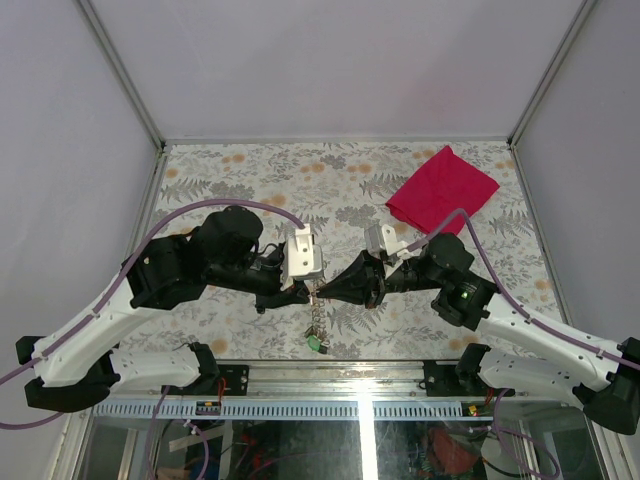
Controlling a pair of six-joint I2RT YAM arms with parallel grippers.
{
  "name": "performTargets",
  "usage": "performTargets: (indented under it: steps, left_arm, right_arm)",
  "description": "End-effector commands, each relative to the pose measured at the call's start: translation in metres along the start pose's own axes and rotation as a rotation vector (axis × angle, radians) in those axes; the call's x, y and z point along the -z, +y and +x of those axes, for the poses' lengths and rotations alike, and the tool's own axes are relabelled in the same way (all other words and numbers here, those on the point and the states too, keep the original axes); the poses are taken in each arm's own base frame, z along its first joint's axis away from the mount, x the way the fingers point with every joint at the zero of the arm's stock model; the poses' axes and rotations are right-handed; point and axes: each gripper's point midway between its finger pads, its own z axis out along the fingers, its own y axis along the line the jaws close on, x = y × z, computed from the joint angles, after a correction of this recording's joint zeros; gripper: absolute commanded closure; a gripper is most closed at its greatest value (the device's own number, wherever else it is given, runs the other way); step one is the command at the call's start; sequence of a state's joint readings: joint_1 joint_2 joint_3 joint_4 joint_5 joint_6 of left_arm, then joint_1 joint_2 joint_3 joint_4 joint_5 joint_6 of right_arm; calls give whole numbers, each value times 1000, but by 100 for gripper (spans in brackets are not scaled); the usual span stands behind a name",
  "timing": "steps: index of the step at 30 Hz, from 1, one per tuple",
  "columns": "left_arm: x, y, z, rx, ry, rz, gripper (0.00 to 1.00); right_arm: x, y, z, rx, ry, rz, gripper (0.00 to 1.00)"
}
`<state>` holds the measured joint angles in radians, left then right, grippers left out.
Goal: Put the keys on the keyring
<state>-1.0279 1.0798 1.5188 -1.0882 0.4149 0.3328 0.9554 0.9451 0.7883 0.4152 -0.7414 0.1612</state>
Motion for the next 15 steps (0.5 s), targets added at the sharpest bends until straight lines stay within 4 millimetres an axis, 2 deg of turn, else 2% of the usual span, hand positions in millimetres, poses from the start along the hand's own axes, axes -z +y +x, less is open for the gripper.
performTargets:
  steps: [1,5,10,15]
  left_arm:
    - [1,0,-20,-44,-80,3,88]
    - [2,0,-24,-48,-105,-1,89]
    - [0,1,-23,-45,-100,-2,100]
    - [0,0,-22,-42,-100,-1,100]
  right_arm:
    - [2,7,-64,126,-157,3,100]
    - [2,7,-64,123,-160,1,100]
    - [3,8,-66,121,-171,3,100]
    - [5,10,-73,124,-204,6,100]
